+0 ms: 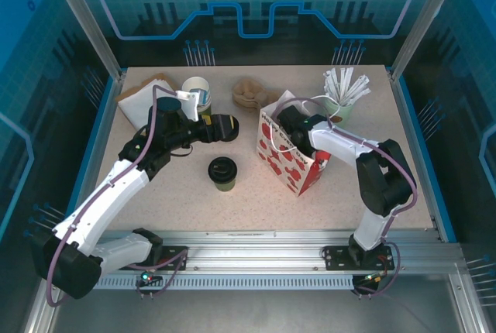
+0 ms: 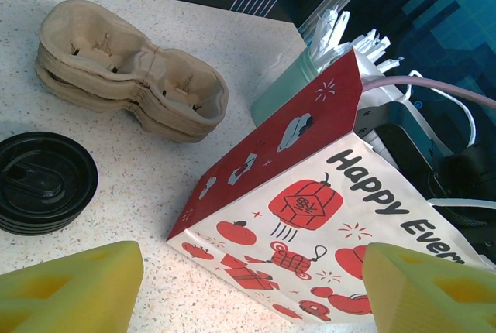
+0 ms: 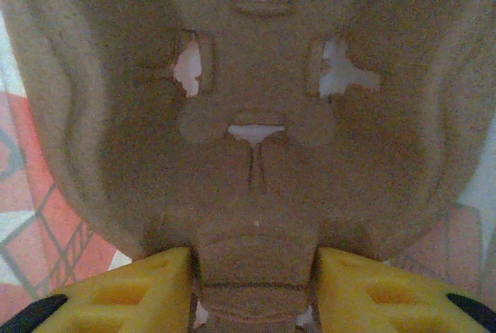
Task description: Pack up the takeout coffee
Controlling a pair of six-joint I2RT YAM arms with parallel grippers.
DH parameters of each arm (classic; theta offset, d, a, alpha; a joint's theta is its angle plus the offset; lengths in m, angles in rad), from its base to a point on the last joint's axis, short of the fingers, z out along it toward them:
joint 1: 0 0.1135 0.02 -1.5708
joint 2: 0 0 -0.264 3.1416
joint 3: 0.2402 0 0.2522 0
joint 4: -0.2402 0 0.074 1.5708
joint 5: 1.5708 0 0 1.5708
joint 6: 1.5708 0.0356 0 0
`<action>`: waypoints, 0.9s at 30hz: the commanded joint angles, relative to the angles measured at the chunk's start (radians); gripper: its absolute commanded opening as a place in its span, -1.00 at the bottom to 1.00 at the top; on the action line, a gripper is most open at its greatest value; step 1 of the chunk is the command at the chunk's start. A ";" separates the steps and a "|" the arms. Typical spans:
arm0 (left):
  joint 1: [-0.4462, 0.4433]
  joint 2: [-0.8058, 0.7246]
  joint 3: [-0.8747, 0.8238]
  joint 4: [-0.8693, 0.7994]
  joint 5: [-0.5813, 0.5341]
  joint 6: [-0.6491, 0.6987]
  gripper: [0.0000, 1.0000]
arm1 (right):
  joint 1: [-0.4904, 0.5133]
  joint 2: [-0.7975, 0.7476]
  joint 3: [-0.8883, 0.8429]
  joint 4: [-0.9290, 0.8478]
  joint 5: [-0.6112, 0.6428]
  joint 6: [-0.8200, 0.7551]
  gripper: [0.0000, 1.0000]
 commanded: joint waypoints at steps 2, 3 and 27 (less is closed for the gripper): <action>0.003 -0.013 -0.013 0.010 0.008 0.004 0.53 | 0.013 0.001 0.055 -0.043 0.007 -0.002 -0.05; 0.003 -0.013 -0.013 0.008 0.008 0.005 0.53 | 0.013 0.002 0.063 -0.054 0.014 0.000 -0.04; 0.003 -0.022 -0.021 0.007 0.005 0.009 0.53 | 0.015 0.066 0.195 -0.239 0.022 0.067 -0.03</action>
